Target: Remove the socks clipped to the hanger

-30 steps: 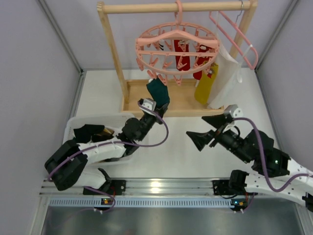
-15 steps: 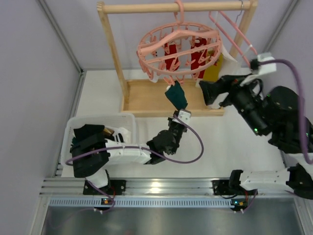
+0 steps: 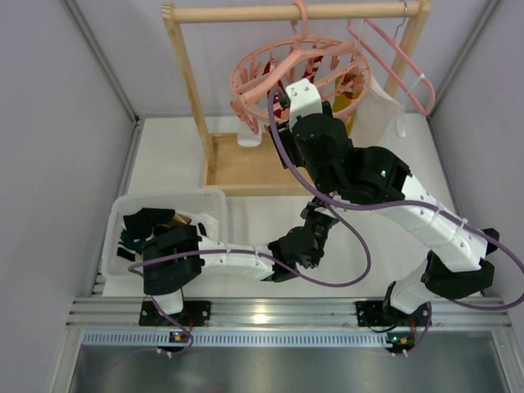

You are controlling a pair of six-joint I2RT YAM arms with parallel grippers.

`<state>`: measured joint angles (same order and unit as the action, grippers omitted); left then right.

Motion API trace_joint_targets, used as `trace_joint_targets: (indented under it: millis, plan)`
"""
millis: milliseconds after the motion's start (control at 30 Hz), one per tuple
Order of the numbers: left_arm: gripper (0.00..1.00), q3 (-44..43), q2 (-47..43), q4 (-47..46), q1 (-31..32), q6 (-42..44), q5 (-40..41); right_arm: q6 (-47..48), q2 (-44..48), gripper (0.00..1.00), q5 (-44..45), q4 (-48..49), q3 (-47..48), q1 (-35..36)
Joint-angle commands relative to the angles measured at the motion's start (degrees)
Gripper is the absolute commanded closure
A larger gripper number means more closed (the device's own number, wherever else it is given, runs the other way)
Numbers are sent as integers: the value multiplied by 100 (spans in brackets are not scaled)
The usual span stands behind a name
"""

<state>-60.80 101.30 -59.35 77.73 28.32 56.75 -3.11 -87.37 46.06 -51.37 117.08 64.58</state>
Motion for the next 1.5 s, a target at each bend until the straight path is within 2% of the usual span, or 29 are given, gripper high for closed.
trace_joint_targets:
  millis: [0, 267, 700, 1067, 1167, 1300, 1467]
  plan:
    - [100, -240, 65, -279, 49, 209, 117, 162, 28, 32, 411, -250, 377, -270]
    - [100, -433, 224, -287, 75, 236, 134, 259, -464, 36, 922, -443, 641, -297]
    - [100, -451, 294, -287, 93, 209, 82, 83, -886, 37, 1765, -505, 448, -235]
    - [100, -477, 321, -287, 93, 209, 73, -207, -747, 40, 2319, -461, 35, -138]
    - [100, -468, 312, -287, 93, 166, 38, 38, -667, 40, 2398, 28, -202, -130]
    - [100, -451, 259, -287, 137, 157, 29, 477, -781, 41, 2521, 251, -177, -138]
    - [100, -372, 128, -279, 163, 51, -41, 575, -720, 43, 2591, 549, -413, -208]
